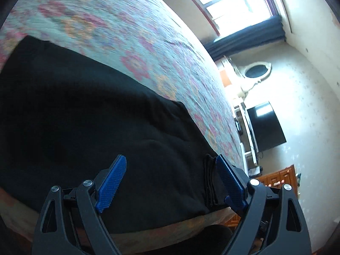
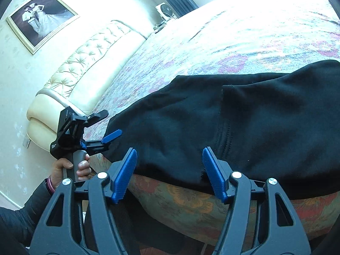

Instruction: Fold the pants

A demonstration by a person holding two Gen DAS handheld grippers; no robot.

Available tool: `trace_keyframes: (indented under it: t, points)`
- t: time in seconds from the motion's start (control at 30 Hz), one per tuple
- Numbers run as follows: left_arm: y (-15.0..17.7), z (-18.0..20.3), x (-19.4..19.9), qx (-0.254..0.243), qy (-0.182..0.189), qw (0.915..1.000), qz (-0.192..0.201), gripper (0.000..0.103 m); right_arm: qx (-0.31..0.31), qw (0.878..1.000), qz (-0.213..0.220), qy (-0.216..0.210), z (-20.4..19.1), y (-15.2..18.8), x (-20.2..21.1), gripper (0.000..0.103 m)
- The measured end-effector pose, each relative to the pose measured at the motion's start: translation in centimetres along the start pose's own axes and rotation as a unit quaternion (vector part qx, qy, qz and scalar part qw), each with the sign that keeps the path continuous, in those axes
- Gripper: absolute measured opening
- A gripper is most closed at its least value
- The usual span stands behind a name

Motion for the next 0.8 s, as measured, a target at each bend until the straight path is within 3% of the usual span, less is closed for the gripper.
trace_keyframes:
  t: [0.1, 0.17, 0.3, 0.37, 0.43, 0.6, 0.73, 0.8]
  points:
    - [-3.6, -4.7, 4.7, 0.030, -0.017, 0.9989, 0.033, 0.085, -0.007, 1.000, -0.010, -0.009, -0.5, 0.1, -0.8, 0.065]
    - [-5.6, -7.4, 6.7, 0.021, -0.033, 0.9983, 0.043, 0.085, -0.014, 1.000, -0.015, -0.013, -0.6, 0.2, -1.2, 0.065]
    - [-8.1, -10.9, 7.3, -0.001, -0.058, 0.9978, 0.033, 0.085, -0.014, 0.999, -0.030, -0.012, -1.5, 1.0, -2.2, 0.065]
    - [-8.5, -12.0, 6.6, 0.008, -0.043, 0.9989, 0.018, 0.085, -0.016, 0.999, -0.038, -0.011, -1.7, 1.3, -3.0, 0.065]
    - [-8.6, -12.4, 5.4, 0.010, -0.023, 0.9997, -0.007, 0.085, -0.016, 0.999, -0.043, -0.010, -1.9, 1.7, -3.3, 0.065]
    - [-8.4, -11.6, 2.7, -0.043, -0.026, 0.9979, -0.041, 0.086, -0.014, 0.998, -0.055, -0.007, -2.3, 2.1, -3.4, 0.065]
    - [-7.5, -10.0, 1.4, -0.049, 0.019, 0.9967, -0.062, 0.086, -0.030, 0.998, -0.061, -0.013, -2.1, 2.5, -3.9, 0.065]
    - [-6.7, -9.6, 0.6, -0.090, 0.005, 0.9932, -0.073, 0.089, -0.031, 0.997, -0.065, -0.010, -2.0, 2.7, -4.3, 0.065]
Point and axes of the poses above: each gripper's, at about its wrist camera, not at the fingertips, and x roughly against the way its jaws point, z to its right, y to its underside, the point moved 2 cm from there along -x, roughly the way its jaws point, and after that the axes turned 15 degrees about z, right-handed, at the moved point
